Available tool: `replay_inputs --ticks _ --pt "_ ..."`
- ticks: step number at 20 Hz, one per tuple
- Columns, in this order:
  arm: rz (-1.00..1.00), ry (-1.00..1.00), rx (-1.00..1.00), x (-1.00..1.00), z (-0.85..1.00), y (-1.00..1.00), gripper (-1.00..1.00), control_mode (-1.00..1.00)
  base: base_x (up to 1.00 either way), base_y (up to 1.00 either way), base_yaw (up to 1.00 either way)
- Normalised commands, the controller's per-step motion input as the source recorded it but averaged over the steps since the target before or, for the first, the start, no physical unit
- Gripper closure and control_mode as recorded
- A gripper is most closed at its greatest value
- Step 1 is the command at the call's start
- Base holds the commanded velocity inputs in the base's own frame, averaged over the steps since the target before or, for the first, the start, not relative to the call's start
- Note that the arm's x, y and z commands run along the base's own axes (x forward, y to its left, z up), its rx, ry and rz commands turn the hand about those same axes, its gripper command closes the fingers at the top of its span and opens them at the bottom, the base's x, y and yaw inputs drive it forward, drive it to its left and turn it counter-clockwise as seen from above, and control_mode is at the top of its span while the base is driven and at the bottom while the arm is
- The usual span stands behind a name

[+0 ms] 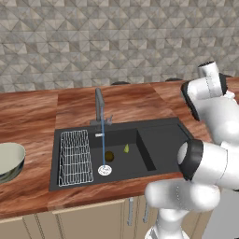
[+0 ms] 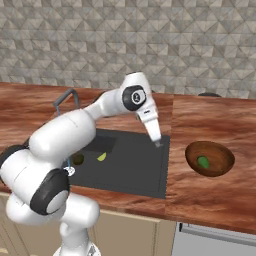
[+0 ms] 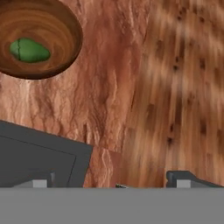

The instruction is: Pick the avocados from the sink and place them in one bowl. Place the lemon wedge in the other bowl. Then turn off the sink faucet.

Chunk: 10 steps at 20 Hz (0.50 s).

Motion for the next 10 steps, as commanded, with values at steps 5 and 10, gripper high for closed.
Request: replay_inputs --ticks 5,10 --pt "0.25 0.2 0.11 -0.37 -0.03 0.8 -1.0 -1.0 0.0 0.0 0.0" --pt "0.39 0.14 0.41 -0.02 0.0 0.44 -1.0 -1.0 0.0 0.0 0.0"
